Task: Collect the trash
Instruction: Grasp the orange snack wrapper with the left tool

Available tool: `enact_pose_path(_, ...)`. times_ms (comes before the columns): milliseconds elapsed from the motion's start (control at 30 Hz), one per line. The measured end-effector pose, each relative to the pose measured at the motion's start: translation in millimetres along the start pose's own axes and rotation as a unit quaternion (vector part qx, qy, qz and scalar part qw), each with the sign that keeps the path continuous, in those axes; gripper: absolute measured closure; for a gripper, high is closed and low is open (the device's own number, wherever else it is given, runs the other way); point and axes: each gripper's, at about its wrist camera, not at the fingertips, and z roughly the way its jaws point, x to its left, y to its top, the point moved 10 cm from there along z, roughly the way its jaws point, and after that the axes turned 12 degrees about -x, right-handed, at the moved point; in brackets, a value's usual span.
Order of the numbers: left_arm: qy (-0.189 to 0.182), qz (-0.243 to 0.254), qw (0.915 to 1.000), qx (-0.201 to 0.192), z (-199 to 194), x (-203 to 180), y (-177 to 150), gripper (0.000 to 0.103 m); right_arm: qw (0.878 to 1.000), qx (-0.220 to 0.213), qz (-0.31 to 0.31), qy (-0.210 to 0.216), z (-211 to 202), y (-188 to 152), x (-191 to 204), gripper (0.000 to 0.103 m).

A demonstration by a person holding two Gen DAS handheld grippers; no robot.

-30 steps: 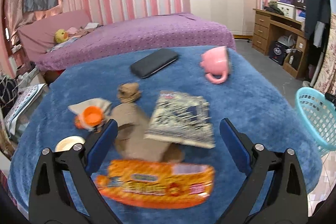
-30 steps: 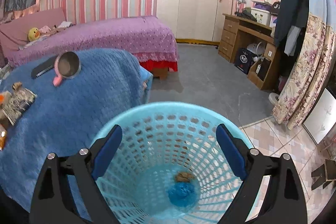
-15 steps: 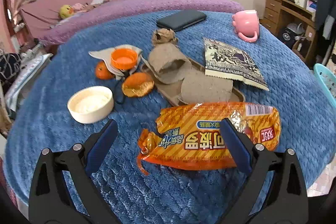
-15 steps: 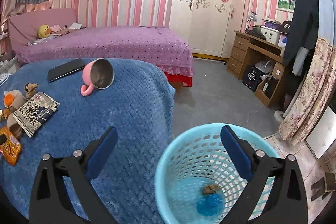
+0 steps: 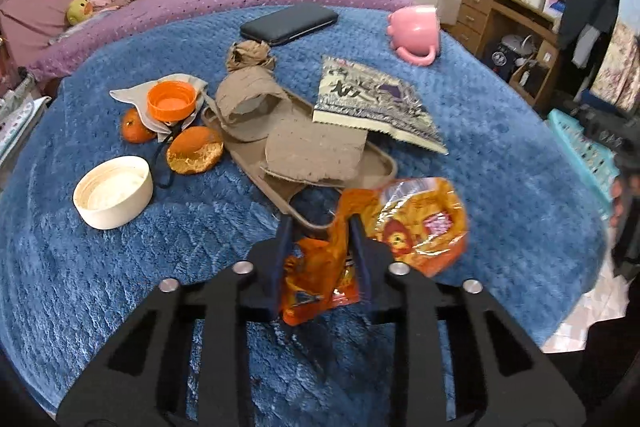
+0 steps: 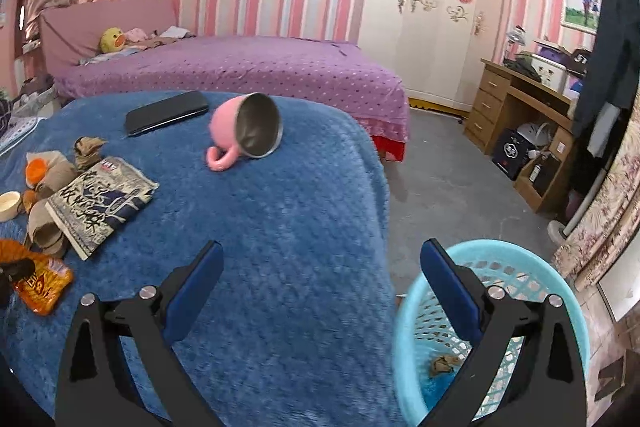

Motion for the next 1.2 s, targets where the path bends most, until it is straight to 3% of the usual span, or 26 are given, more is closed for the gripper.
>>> enact_pose_path(67,-0.012,-0.002,0.9999,-0.010,-7.2,-2.9,6.3,0.090,1.000,0.001,-0.005,0.007,1.2,-0.3,7.2,0.007)
enact_pose_path(267,-0.030,-0.005,0.9969,-0.072,-39.9,-3.0,40.0,0.091,1.000,0.000,-0.014,0.025,3.2,2.0,26.2,0.007)
enact_pose_path(433,0.023,-0.005,0.9924,-0.121,-54.1,21.6,68.6,0.091,0.999,-0.002,-0.026,0.047,5.6,4.7,55.8,0.007)
enact_pose_path(633,0.111,-0.055,0.9841,-0.127,-49.5,75.2,77.4,0.091,0.996,-0.011,-0.041,0.072,9.1,9.6,106.3,0.007)
enact_pose_path(833,0.167,-0.082,0.9732,-0.135,-44.2,113.0,83.6,0.091,0.991,-0.011,-0.075,0.111,7.5,6.9,161.2,0.007)
enact_pose_path(1033,0.176,-0.093,0.9724,-0.121,-33.3,120.8,80.6,0.091,0.986,0.007,-0.119,0.113,12.1,-4.8,192.0,0.007)
enact_pose_path(1200,0.172,-0.092,0.9736,-0.118,-27.8,114.0,81.1,0.090,0.985,0.023,-0.120,0.119,16.4,-7.9,199.9,0.007)
